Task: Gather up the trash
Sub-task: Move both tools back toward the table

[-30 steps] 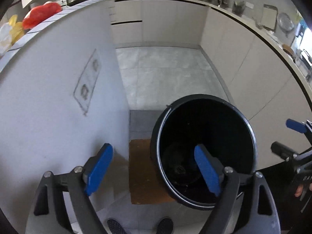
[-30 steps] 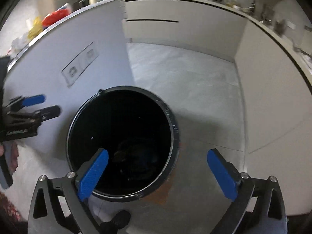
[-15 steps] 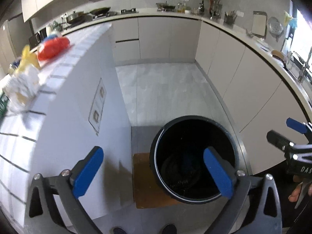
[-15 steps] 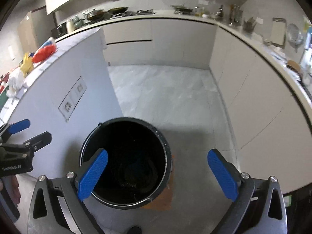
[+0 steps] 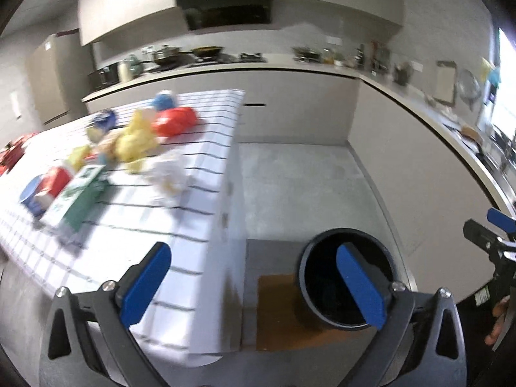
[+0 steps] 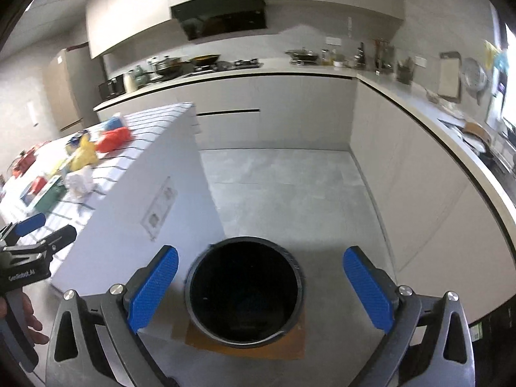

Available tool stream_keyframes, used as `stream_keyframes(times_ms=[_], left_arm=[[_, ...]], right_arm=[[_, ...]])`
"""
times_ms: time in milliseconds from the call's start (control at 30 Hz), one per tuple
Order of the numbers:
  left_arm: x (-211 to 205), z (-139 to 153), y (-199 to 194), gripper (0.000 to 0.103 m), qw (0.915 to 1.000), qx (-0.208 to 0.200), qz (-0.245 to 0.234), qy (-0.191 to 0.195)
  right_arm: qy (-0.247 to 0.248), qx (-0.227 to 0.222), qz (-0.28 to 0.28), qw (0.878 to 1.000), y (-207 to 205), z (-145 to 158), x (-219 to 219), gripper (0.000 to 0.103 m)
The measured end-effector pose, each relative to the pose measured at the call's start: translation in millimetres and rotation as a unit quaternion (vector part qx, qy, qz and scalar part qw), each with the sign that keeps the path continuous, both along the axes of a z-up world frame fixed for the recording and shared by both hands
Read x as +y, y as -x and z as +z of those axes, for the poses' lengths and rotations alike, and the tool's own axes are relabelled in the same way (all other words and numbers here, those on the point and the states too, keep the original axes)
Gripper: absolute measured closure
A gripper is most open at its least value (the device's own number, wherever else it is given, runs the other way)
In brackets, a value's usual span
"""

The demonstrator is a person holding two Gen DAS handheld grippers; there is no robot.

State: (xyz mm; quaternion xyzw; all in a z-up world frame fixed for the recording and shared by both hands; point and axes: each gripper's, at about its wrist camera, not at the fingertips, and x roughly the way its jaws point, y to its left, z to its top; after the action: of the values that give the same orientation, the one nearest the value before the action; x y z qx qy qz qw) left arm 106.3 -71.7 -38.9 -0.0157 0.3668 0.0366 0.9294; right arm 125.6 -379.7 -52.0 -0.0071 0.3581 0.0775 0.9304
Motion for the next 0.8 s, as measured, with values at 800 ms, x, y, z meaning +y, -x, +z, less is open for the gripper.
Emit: stream_keyframes(times_ms=[800], left_arm=[[150, 29, 68, 0.0, 0.9954, -0.04, 0.087, 0.003]], right_arm=[[0.021, -0.031, 0.111, 0.993, 36, 42, 190, 0.0]])
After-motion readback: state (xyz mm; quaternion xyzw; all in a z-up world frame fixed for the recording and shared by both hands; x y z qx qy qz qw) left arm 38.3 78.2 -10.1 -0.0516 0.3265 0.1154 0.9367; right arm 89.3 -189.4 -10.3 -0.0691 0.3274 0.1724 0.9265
